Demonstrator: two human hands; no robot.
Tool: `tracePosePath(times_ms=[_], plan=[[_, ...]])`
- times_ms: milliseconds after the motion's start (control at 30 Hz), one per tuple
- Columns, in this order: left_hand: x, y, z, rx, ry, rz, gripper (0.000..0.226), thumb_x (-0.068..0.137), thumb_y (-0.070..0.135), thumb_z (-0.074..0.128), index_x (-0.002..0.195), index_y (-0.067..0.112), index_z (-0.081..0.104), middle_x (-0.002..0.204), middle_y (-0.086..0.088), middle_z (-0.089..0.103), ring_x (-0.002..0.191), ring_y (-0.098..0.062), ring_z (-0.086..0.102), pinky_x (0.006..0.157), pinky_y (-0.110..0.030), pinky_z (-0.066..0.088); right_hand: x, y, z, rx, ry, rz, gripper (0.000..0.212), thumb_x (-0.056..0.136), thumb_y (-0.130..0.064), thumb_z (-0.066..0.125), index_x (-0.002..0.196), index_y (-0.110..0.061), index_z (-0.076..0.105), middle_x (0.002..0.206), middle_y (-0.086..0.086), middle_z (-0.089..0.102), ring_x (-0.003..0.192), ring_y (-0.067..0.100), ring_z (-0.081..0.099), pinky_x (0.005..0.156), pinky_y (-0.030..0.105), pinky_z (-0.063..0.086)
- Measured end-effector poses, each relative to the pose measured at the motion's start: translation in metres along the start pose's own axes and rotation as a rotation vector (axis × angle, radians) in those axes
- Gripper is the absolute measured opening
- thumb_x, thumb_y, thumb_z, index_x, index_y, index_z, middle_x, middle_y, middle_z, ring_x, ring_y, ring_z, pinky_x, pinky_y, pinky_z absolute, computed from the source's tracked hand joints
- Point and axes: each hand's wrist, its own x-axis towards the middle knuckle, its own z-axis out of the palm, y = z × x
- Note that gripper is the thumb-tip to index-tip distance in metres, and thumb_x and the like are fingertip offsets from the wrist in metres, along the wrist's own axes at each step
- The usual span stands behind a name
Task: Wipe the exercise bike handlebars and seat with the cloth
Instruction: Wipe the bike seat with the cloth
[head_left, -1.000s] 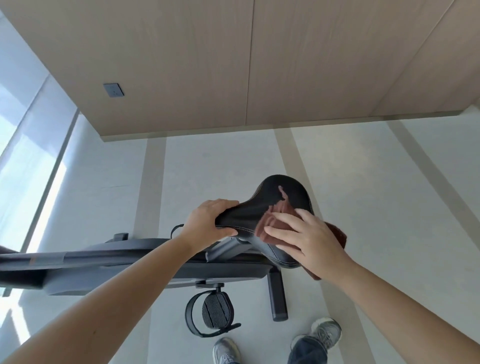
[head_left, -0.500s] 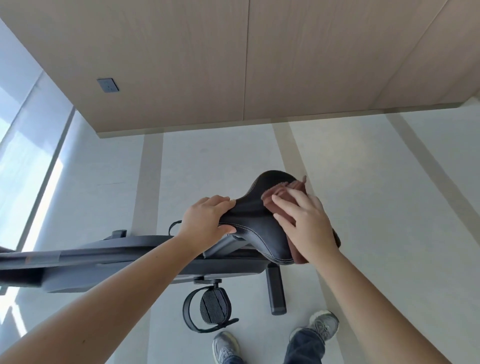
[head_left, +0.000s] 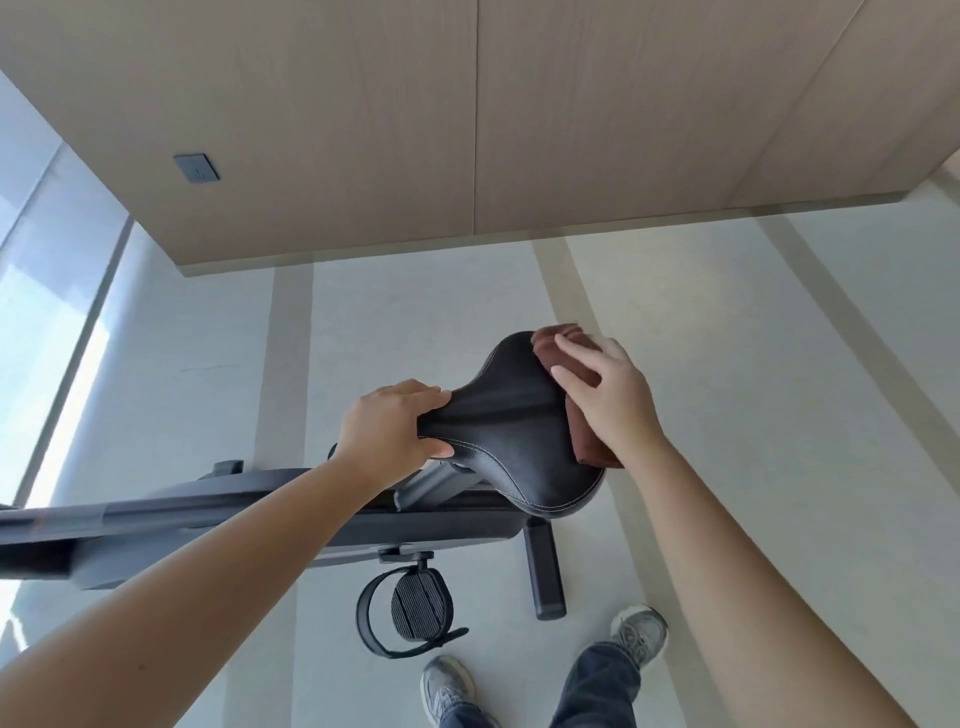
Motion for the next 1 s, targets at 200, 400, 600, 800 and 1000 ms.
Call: tracePosePath(times_ms=[200,400,600,800,1000], plan=[[0.002,-0.003,-0.002,-0.025,0.003,-0.041,0.056,0.062,0.038,0.080,0.115,0.035,0.061,0.114,0.016,0.062,0.104,-0.014,0.056,0.077,-0.025,0.042,-0.088,0.002,0.028,0.048,0.379,0.024,0.032,0.080,-0.009,0.068,0.111,-0.016,0.066,0.121,0.001,0.054,0.113,0.012,0.046,0.095,0.003,0.026],[0.002,-0.002,0.000,-0.040,0.020,-0.057,0.055,0.061,0.036,0.081,0.112,0.035,0.062,0.111,0.017,0.062,0.102,-0.013,0.056,0.074,-0.023,0.038,-0.013,0.002,-0.002,0.097,0.099,0.120,0.034,0.086,-0.020,0.061,0.120,-0.022,0.060,0.123,0.000,0.055,0.114,0.016,0.052,0.089,0.009,0.031],[0.002,-0.001,0.000,-0.073,0.027,-0.090,0.054,0.059,0.034,0.082,0.110,0.035,0.064,0.108,0.017,0.063,0.099,-0.012,0.056,0.070,-0.021,0.032,-0.053,-0.010,0.025,-0.312,0.211,-0.079,0.032,0.083,-0.024,0.062,0.114,-0.026,0.063,0.122,0.004,0.058,0.094,0.034,0.054,0.079,0.038,0.047],[-0.001,0.001,0.005,-0.113,0.052,-0.093,0.053,0.062,0.031,0.081,0.111,0.033,0.063,0.111,0.014,0.063,0.102,-0.014,0.056,0.072,-0.022,0.035,-0.100,-0.004,0.058,-0.516,0.428,-0.291,0.023,0.085,-0.024,0.061,0.106,-0.020,0.069,0.111,0.010,0.067,0.094,0.038,0.059,0.081,0.043,0.051],[-0.003,0.001,0.005,-0.110,0.041,-0.075,0.055,0.065,0.033,0.079,0.116,0.031,0.060,0.116,0.013,0.061,0.106,-0.013,0.053,0.076,-0.019,0.032,-0.056,-0.031,0.051,-0.565,0.253,-0.183,0.030,0.081,-0.024,0.064,0.111,-0.022,0.066,0.112,0.007,0.064,0.085,0.036,0.056,0.071,0.044,0.051]])
